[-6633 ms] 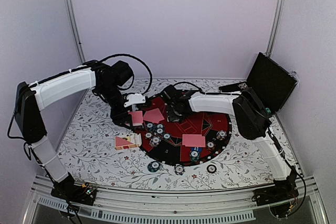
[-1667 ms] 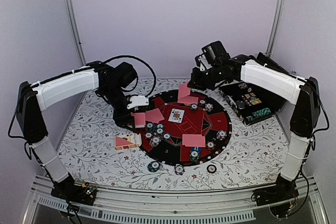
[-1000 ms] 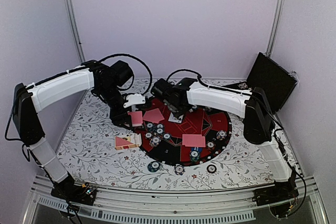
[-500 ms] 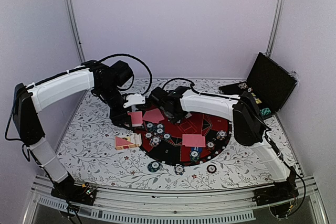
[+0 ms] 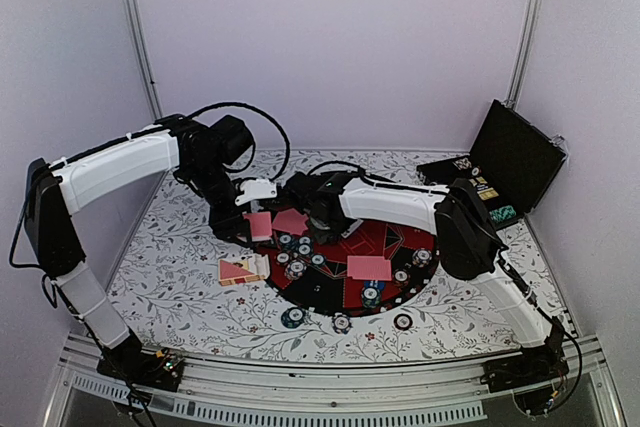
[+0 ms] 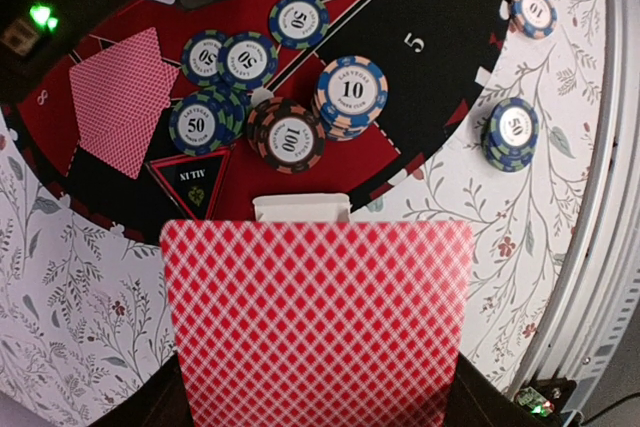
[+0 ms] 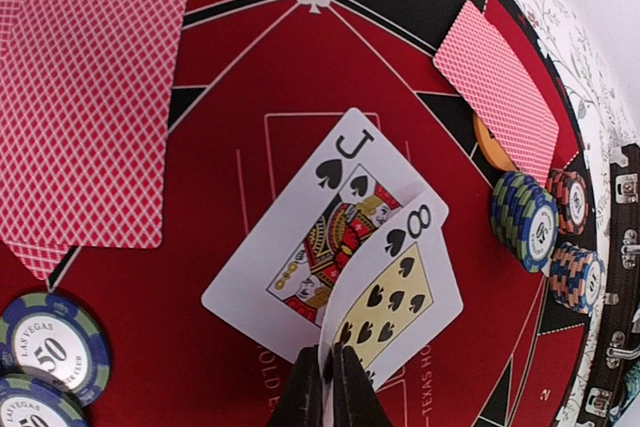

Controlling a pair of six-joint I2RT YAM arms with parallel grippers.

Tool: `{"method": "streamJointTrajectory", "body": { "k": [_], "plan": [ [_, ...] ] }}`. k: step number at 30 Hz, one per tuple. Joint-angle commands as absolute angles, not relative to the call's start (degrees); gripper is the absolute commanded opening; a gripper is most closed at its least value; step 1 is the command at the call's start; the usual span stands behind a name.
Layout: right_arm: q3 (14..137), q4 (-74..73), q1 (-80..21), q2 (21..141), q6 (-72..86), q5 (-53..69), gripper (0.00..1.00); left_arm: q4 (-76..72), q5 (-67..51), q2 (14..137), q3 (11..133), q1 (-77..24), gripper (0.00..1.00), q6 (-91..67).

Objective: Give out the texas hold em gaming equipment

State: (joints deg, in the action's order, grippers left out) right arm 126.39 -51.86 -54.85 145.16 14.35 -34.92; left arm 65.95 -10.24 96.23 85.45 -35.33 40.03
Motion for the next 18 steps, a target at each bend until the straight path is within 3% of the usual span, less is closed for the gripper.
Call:
{"method": "streamJointTrajectory", "body": {
  "k": [1, 5, 15, 18],
  "plan": [
    [127.88, -50.07, -54.28, 146.38, 16.16, -30.20, 0.19, 66.97, -11.26, 96.19, 87.01, -34.89, 0.00, 40.09],
    [127.68, -50.94, -53.20, 146.04, 18.39, -28.16, 0.28, 66.88, -11.27, 96.22, 87.01, -34.89, 0.00, 40.03],
    [117.98, -43.07, -48.57, 135.16, 23.64, -10.34, 0.33, 66.77, -11.21, 96.14, 87.01, -34.98, 0.00, 40.04],
    [113.85, -39.33, -46.81, 130.40, 25.83, -2.94, 0.43, 66.70, -11.18, 96.08, 87.18, -34.98, 0.00, 40.00]
  ]
}}
